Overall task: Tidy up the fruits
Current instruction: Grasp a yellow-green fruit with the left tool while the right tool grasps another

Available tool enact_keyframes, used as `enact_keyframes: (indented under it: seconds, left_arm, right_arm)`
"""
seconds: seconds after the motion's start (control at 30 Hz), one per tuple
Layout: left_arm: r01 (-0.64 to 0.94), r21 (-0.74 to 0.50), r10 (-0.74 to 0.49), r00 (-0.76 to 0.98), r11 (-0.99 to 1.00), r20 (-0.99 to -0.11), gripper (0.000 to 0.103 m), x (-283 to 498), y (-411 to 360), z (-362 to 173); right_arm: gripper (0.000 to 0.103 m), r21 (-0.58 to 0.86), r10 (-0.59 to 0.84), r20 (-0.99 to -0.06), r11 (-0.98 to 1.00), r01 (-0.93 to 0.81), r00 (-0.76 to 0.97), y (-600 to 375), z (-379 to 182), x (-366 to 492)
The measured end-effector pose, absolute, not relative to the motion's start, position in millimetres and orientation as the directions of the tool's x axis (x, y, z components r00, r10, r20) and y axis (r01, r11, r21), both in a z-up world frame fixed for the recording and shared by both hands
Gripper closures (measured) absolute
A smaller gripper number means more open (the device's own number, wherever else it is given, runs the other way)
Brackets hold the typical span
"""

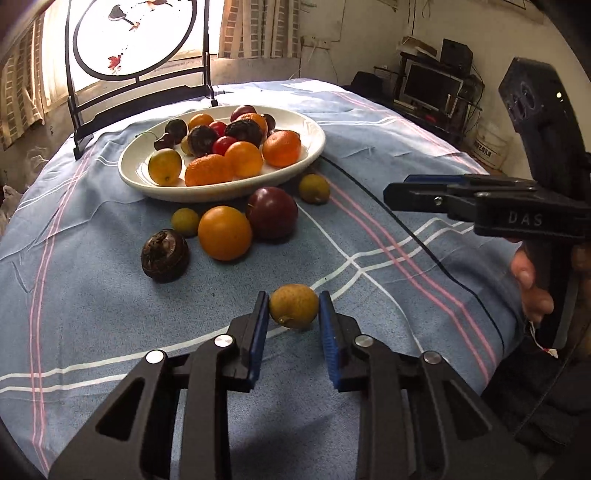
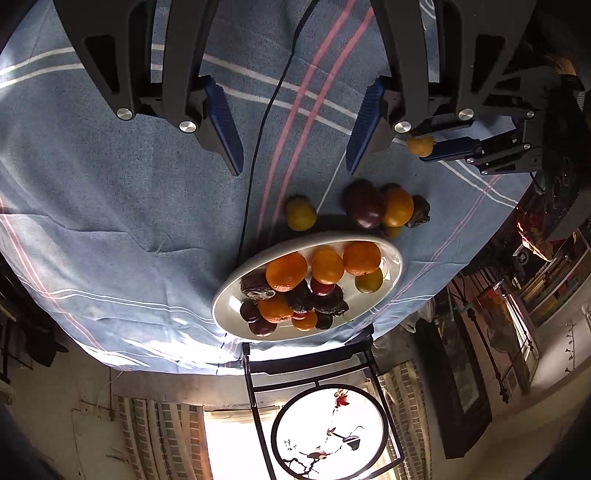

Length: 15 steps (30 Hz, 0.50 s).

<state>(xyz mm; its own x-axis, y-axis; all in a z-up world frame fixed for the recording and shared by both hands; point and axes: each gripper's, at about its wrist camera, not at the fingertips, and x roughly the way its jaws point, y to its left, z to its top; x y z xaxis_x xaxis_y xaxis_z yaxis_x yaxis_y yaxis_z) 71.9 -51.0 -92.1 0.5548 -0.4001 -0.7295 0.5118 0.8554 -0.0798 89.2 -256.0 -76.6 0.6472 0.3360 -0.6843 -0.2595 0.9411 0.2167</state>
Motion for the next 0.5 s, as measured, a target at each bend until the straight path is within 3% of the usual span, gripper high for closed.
enact_keyframes:
  seconds: [0.17,0.23,0.3,0.43,0.5]
  left_arm:
    - [0.492,-0.1,-0.418,0.596,0.865,-0.686,0.077,61.5,-33.1,-72.3]
    - [0.483,-0.105,-0.417,0.603,0.87,-0.68,0.077,59.3,-27.4,-68.9]
    - [0.471,-0.108,-0.411,0.606,0.875,-0.681,0.077,59.2,-22.1,-68.4]
    - [0.456,-0.123,-0.408,0.602,0.881,-0.687,0.077,63.3,-12.3,-71.2]
    - [0.448,-0.132,-0.408,0.601,0.884,-0.687,0.077,66.0,-9.3,-72.6]
  right_arm:
    - [0.045,0.144,0.299,-0.72,0.947,-0.286,0.627,-233.4,-78.1,116.7]
    - [0.05,0.07,0.244,-0.74,0.955,-0.29,0.626,-219.7,-81.9,129.9]
    - [0.064,0.022,0.204,-0.768,0.956,-0.294,0.607,-210.0,-88.2,144.1]
    - [0.065,0.015,0.194,-0.799,0.953,-0.303,0.569,-199.4,-95.9,160.5]
    - [0.073,0.004,0.188,-0.803,0.95,-0.311,0.565,-194.4,-97.2,164.4]
